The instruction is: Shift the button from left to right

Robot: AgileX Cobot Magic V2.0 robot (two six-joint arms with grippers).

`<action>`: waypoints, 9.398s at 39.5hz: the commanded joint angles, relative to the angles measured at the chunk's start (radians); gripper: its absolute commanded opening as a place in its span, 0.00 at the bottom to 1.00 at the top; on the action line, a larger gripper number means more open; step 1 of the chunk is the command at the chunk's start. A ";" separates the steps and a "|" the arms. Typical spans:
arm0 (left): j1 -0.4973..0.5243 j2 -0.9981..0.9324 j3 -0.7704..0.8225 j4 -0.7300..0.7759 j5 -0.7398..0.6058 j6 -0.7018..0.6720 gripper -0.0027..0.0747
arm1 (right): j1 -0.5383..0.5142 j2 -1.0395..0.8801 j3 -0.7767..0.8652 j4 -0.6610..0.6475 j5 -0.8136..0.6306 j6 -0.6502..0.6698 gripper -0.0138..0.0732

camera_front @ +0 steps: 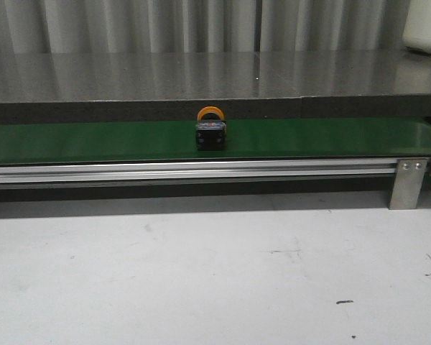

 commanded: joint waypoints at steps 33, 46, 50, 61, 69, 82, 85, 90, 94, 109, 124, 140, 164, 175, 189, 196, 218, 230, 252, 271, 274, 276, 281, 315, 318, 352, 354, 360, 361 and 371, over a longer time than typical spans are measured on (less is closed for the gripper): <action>-0.006 0.012 -0.024 -0.009 -0.077 -0.002 0.01 | 0.002 0.012 -0.037 -0.006 -0.082 -0.005 0.90; -0.006 0.012 -0.024 -0.009 -0.077 -0.002 0.01 | 0.002 0.017 -0.037 -0.006 -0.079 -0.005 0.90; -0.006 0.012 -0.024 -0.009 -0.077 -0.002 0.01 | 0.002 0.034 -0.040 -0.006 -0.083 -0.005 0.90; -0.006 0.012 -0.024 -0.009 -0.077 -0.002 0.01 | 0.002 0.386 -0.192 -0.005 0.011 0.015 0.90; -0.006 0.012 -0.024 -0.009 -0.077 -0.002 0.01 | 0.002 0.672 -0.343 0.016 0.007 0.015 0.90; -0.006 0.012 -0.024 -0.009 -0.077 -0.002 0.01 | 0.039 1.027 -0.637 0.084 0.087 0.013 0.90; -0.006 0.012 -0.024 -0.009 -0.077 -0.002 0.01 | 0.054 1.086 -0.704 0.086 0.104 0.013 0.90; -0.006 0.012 -0.024 -0.009 -0.077 -0.002 0.01 | 0.055 1.182 -0.799 0.088 0.147 0.013 0.90; -0.006 0.012 -0.024 -0.009 -0.077 -0.002 0.01 | 0.055 1.244 -0.858 0.088 0.179 0.013 0.90; -0.006 0.012 -0.024 -0.009 -0.077 -0.002 0.01 | 0.030 1.372 -0.925 0.088 0.197 0.014 0.86; -0.006 0.012 -0.024 -0.009 -0.077 -0.002 0.01 | 0.030 1.363 -0.927 0.087 0.220 0.014 0.41; -0.006 0.012 -0.024 -0.009 -0.077 -0.002 0.01 | -0.152 1.262 -0.927 0.037 0.222 0.013 0.41; -0.006 0.012 -0.024 -0.009 -0.077 -0.002 0.01 | -0.394 1.423 -0.927 -0.055 0.183 -0.005 0.47; -0.006 0.012 -0.024 -0.009 -0.077 -0.002 0.01 | -0.394 1.462 -0.934 -0.057 0.182 -0.005 0.76; -0.006 0.012 -0.024 -0.009 -0.075 -0.002 0.01 | -0.364 1.315 -1.007 -0.022 0.271 -0.005 0.72; -0.006 0.012 -0.024 -0.009 -0.075 -0.002 0.01 | -0.297 1.217 -1.007 -0.021 0.271 -0.005 0.35; -0.006 0.012 -0.024 -0.009 -0.075 -0.002 0.01 | 0.005 0.826 -0.715 -0.019 0.139 -0.005 0.08; -0.006 0.012 -0.024 -0.009 -0.075 -0.002 0.01 | 0.084 0.427 -0.253 -0.019 -0.195 -0.015 0.08; -0.006 0.012 -0.024 -0.009 -0.075 -0.002 0.01 | 0.084 -0.210 0.154 -0.019 -0.178 -0.015 0.08; -0.006 0.012 -0.024 -0.009 -0.075 -0.002 0.01 | 0.084 -0.242 0.155 -0.019 -0.179 -0.015 0.08; -0.006 0.012 -0.024 -0.009 -0.075 -0.002 0.01 | 0.084 -0.242 0.155 -0.019 -0.179 -0.015 0.08; -0.006 0.012 -0.024 -0.009 -0.075 -0.002 0.01 | 0.084 -0.242 0.155 -0.019 -0.179 -0.015 0.08; -0.006 0.012 -0.024 -0.009 -0.075 -0.002 0.01 | 0.084 -0.242 0.155 -0.019 -0.179 -0.015 0.08; 0.177 -0.039 0.280 0.005 -0.268 -0.066 0.01 | 0.084 -0.242 0.155 -0.019 -0.179 -0.015 0.08; 0.179 -0.039 0.341 0.019 -0.301 -0.066 0.01 | 0.084 -0.242 0.155 -0.019 -0.179 -0.015 0.08; 0.179 -0.039 0.354 0.019 -0.265 -0.066 0.01 | 0.084 -0.242 0.155 -0.019 -0.179 -0.015 0.08; 0.179 -0.039 0.354 0.019 -0.265 -0.066 0.01 | 0.084 -0.242 0.155 -0.019 -0.179 -0.015 0.08; 0.179 -0.039 0.354 0.019 -0.265 -0.066 0.01 | 0.084 -0.242 0.155 -0.019 -0.179 -0.015 0.08; 0.179 -0.039 0.354 0.019 -0.265 -0.066 0.01 | 0.084 -0.242 0.155 -0.019 -0.179 -0.015 0.08; 0.179 -0.039 0.354 0.019 -0.265 -0.066 0.01 | 0.043 -0.306 0.253 -0.019 -0.216 -0.015 0.08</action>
